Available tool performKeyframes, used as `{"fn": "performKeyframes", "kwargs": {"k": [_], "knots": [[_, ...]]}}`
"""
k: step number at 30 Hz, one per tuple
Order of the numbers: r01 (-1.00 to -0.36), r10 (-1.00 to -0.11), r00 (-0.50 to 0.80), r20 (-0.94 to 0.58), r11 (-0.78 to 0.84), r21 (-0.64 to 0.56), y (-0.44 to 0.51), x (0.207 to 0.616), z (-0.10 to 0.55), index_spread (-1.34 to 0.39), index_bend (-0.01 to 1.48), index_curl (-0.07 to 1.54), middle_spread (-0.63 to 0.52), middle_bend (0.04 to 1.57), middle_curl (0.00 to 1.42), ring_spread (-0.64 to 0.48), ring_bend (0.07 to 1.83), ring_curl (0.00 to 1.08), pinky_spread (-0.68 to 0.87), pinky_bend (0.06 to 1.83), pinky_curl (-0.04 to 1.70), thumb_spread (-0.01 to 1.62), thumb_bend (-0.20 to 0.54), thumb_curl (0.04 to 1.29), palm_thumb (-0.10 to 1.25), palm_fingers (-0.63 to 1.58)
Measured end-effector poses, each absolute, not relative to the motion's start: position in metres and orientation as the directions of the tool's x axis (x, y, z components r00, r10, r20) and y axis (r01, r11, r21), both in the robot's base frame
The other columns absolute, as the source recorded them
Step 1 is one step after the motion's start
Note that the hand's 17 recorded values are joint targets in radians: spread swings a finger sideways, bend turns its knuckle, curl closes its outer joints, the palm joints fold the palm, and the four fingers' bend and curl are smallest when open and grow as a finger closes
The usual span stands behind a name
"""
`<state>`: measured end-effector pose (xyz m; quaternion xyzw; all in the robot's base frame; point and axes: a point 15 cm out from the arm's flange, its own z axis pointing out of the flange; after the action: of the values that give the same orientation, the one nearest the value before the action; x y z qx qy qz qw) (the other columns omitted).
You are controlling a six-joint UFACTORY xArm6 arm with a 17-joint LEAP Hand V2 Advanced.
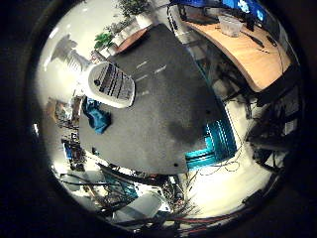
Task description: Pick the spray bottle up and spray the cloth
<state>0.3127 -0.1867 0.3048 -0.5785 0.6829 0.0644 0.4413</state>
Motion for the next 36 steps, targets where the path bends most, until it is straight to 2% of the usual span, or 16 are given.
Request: {"fn": "performKeyframes", "kwargs": {"k": [5,13,17,36], "knots": [[-0.806,-0.684,0.08,-0.725,0.383,-0.45,-0.186,0.331,0.309,-0.31,0.14,0.17,0.16,0.18,0.28,0.18,0.29,0.28,0.37,0.46,0.34,0.98,-0.024,0.28,0.28,-0.06],[-0.79,-0.622,0.092,-0.778,0.43,-0.437,-0.183,0.348,0.3,-0.21,0.14,0.2,0.17,0.19,0.28,0.16,0.28,0.27,0.33,0.42,0.32,1.01,-0.026,0.28,0.31,-0.04],[-0.804,-0.597,0.099,-0.796,0.423,-0.418,-0.176,0.359,0.29,-0.19,0.14,0.21,0.18,0.19,0.29,0.16,0.28,0.27,0.33,0.42,0.33,1.01,-0.026,0.28,0.32,-0.03],[-0.855,-0.606,0.131,-0.784,0.331,-0.399,-0.135,0.4,0.277,-0.21,0.14,0.21,0.18,0.19,0.31,0.16,0.3,0.27,0.33,0.43,0.32,1.01,-0.028,0.26,0.32,-0.02]]}}
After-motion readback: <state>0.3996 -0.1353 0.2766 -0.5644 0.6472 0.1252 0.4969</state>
